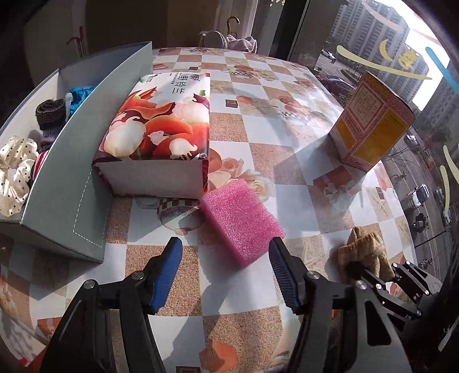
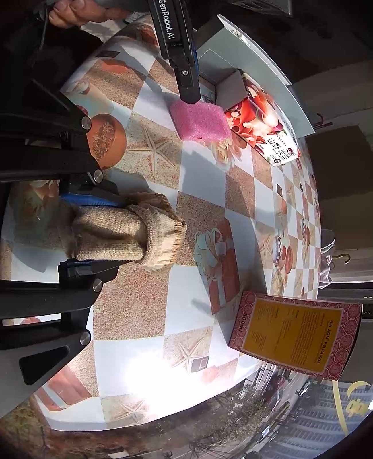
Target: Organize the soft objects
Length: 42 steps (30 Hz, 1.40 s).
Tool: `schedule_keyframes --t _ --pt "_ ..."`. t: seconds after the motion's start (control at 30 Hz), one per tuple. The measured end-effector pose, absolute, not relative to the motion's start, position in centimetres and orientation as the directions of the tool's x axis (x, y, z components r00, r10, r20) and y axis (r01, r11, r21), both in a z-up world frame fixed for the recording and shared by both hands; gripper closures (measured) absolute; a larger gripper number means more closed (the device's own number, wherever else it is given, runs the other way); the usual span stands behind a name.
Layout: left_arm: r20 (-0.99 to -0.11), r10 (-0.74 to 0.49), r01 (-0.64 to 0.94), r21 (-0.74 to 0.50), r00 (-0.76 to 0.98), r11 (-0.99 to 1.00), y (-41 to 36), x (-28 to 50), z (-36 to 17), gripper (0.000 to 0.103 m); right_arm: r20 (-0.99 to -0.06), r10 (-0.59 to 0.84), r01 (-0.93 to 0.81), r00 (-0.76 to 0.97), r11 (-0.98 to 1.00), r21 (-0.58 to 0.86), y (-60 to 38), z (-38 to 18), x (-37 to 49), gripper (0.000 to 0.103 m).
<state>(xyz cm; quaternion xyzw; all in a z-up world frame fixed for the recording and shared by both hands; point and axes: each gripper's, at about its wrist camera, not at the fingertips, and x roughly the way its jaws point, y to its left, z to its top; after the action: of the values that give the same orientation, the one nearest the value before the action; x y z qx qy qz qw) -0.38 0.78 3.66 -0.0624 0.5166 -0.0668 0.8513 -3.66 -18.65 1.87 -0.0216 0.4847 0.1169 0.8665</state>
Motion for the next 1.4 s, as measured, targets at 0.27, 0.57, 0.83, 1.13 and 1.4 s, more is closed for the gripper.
schedule_keyframes --t 0.27,0.57,0.83,1.13,1.4 --pt "-0.917 -0.214 -0.054 -0.245 0.336 0.968 -0.4 3.2 2.5 0.028 -0.845 0.182 -0.224 0.503 0.972 0.076 -18.7 1.9 -3.6 0.074" --pt "-0.930 -0.181 -0.007 -0.194 0.321 0.981 -1.6 2.6 2.1 0.047 -0.841 0.191 -0.225 0.505 0.971 0.086 -18.8 1.9 -3.7 0.073" --pt "-0.916 -0.174 0.293 -0.065 0.362 0.954 -5.5 -1.9 3.1 0.047 -0.827 0.246 -0.189 0.506 0.967 0.172 -20.2 2.1 -3.6 0.080" --pt "-0.836 -0.269 0.460 -0.023 0.478 0.888 -11.6 -0.5 9.5 0.047 -0.752 0.180 -0.022 0.635 0.976 0.215 -26.5 6.4 -3.6 0.082" --pt "-0.741 -0.308 0.440 -0.019 0.597 0.898 -15.3 7.2 18.1 0.047 -0.610 0.047 0.107 0.791 0.971 0.215 -32.1 15.4 0.8 0.082"
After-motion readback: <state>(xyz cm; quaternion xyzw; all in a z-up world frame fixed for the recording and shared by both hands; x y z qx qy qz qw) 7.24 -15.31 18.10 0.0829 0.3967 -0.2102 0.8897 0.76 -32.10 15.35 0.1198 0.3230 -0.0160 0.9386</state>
